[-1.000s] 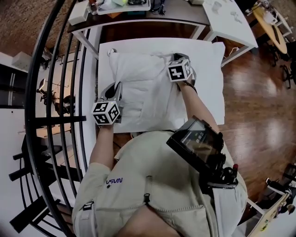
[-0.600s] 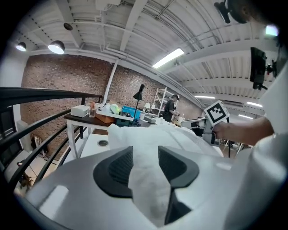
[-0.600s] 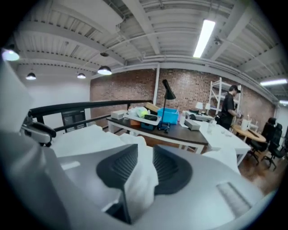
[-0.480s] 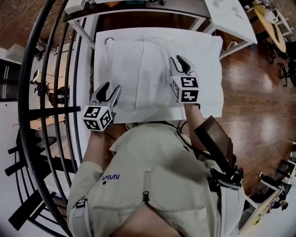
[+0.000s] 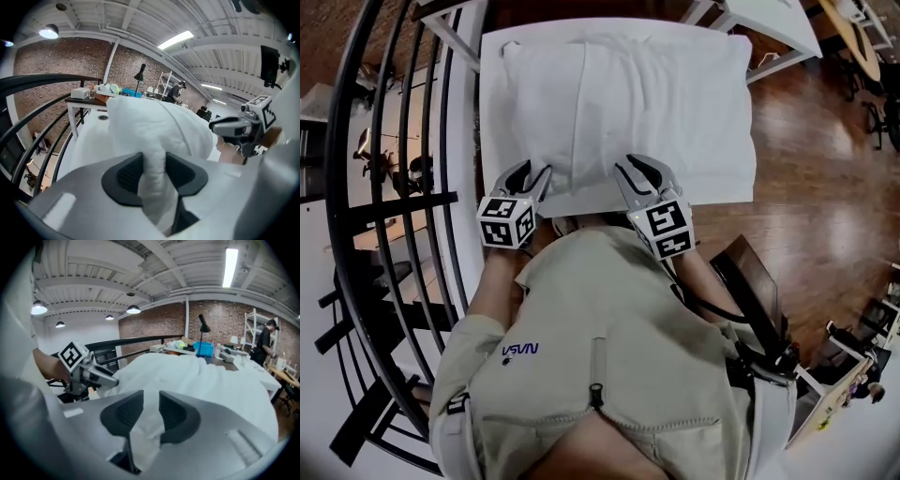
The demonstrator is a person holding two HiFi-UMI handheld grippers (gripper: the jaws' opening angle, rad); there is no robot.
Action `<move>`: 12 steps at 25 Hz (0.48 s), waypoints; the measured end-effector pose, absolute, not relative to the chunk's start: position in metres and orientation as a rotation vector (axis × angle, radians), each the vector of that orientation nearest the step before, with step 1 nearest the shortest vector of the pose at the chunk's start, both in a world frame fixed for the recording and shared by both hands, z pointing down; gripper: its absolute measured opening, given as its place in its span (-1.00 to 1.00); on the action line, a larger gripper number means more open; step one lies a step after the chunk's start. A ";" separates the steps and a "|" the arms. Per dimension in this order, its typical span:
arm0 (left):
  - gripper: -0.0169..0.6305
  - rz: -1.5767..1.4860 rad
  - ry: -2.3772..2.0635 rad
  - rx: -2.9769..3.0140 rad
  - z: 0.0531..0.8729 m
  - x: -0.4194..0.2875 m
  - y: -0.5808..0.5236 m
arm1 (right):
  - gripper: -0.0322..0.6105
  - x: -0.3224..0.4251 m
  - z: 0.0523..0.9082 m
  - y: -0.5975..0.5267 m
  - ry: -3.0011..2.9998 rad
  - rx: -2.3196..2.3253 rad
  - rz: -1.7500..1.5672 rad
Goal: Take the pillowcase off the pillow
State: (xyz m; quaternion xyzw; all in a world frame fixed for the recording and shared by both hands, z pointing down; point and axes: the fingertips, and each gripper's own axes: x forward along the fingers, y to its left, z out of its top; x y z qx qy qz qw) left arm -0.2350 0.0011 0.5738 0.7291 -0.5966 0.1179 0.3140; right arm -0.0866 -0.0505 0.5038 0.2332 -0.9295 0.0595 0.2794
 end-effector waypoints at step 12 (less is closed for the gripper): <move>-0.86 0.106 -1.695 1.987 0.511 -0.250 -0.024 | -0.85 -0.108 0.546 -0.050 -2.323 0.663 -0.070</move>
